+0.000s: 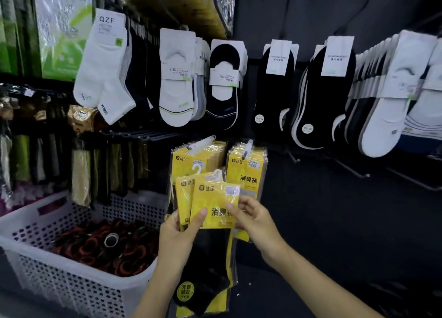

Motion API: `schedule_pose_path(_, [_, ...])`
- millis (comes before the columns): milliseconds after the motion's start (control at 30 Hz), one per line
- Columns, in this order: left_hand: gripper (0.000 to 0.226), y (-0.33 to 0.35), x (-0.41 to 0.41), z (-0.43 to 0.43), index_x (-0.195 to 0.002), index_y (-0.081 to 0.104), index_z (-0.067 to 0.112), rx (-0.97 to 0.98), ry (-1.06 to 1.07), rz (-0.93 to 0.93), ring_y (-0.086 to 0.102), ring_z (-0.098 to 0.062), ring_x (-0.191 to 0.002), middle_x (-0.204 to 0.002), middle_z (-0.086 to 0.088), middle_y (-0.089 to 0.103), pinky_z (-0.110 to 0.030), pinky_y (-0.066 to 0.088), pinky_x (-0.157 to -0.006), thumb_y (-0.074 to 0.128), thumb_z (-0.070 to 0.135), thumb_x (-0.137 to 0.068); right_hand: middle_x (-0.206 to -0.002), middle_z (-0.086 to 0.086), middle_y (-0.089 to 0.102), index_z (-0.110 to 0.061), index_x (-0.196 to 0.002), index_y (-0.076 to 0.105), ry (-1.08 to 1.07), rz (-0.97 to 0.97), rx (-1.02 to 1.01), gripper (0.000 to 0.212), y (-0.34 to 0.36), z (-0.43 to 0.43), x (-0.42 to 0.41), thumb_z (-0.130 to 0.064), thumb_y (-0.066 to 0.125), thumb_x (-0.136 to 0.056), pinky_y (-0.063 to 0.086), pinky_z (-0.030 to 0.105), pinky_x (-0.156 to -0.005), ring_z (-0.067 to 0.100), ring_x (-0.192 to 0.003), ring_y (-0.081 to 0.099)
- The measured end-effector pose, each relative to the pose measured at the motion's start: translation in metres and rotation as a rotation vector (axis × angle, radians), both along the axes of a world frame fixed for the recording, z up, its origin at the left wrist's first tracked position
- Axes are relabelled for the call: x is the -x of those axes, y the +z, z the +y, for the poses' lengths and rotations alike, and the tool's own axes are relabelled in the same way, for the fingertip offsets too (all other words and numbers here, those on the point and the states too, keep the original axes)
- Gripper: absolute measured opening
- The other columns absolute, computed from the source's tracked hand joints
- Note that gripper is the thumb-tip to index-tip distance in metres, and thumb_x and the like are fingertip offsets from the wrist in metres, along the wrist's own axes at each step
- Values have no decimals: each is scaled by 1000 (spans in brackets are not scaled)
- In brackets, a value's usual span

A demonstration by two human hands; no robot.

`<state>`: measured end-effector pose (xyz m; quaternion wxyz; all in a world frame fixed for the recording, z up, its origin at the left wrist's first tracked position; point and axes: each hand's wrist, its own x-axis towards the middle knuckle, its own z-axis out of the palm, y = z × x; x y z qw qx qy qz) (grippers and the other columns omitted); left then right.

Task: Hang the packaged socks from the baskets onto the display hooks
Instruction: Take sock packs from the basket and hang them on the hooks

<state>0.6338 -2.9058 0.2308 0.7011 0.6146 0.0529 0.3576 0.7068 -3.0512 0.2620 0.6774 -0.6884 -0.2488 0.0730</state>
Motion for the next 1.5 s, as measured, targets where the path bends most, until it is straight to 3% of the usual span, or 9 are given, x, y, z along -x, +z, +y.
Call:
schedule_pose_path(167, [36, 1, 2, -2, -96, 71, 23, -12, -15, 46, 71, -10, -83, -89, 7, 75, -26, 53, -73, 69, 45, -68, -102, 3, 74, -9, -108, 62, -31, 40, -69, 23, -3, -6, 5, -19, 66, -88, 53, 16, -65, 10, -88, 71])
schedule_pose_path(333, [45, -1, 4, 8, -74, 55, 11, -76, 68, 57, 39, -7, -56, -59, 10, 41, -18, 31, -56, 46, 55, -82, -93, 6, 75, -6, -105, 59, -151, 98, -192, 14, -1, -20, -5, -14, 58, -93, 58, 27, -73, 16, -84, 72])
schedule_pose_path(433, [33, 2, 6, 15, -67, 57, 22, -90, 124, 21, 52, 4, -55, -52, 14, 53, -6, 39, -55, 46, 44, -90, -97, 10, 73, -9, -103, 59, -256, 56, -234, 10, 8, -31, -19, -13, 55, -95, 57, 39, -83, 23, -90, 70])
schedule_pose_path(567, [40, 1, 8, 28, -74, 61, 11, -115, 180, 33, 58, 7, -61, -55, 4, 56, -6, 41, -60, 45, 43, -93, -92, 0, 74, -19, -101, 60, -319, -49, -214, 8, 22, -34, -37, -16, 55, -95, 54, 16, -64, 5, -78, 71])
schedule_pose_path(733, [48, 1, 12, 36, -60, 29, 17, -104, 232, 71, 25, -5, -47, -46, 11, 23, -27, 27, -58, 45, 55, -85, -96, -2, 73, -23, -102, 60, -264, -111, -146, 9, 25, -18, -55, -20, 56, -95, 53, 19, -74, 6, -86, 70])
schedule_pose_path(1000, [46, -1, 10, 40, -66, 37, 16, -82, 231, 95, 32, -13, -56, -55, 4, 28, -29, 31, -59, 44, 58, -83, -91, -1, 72, -16, -95, 63, -331, -6, -196, 5, 6, 6, -87, -20, 60, -93, 53, 13, -61, 5, -80, 71])
schedule_pose_path(1133, [46, -1, 8, 36, -58, 29, 21, -75, 226, 81, 28, -2, -42, -44, 10, 26, -27, 30, -57, 46, 46, -92, -92, 5, 68, -9, -94, 63, -507, 80, -162, 25, -6, 11, -105, -30, 73, -82, 54, 28, -77, 17, -88, 65])
schedule_pose_path(1300, [49, -4, 4, 31, -48, 53, 32, -76, 167, 59, 41, 3, -41, -39, 13, 39, -9, 37, -50, 45, 41, -95, -92, 9, 63, -7, -94, 61, -653, 130, -99, 23, -27, -1, -106, -22, 74, -82, 55, 32, -79, 21, -87, 61])
schedule_pose_path(1500, [24, -4, -2, 18, -80, 60, 27, -81, 107, 46, 53, 26, -64, -59, 37, 59, 7, 35, -57, 45, 32, -98, -99, 9, 64, -9, -100, 62, -467, 96, -56, 21, -37, -12, -65, -25, 66, -88, 55, 32, -80, 21, -91, 62])
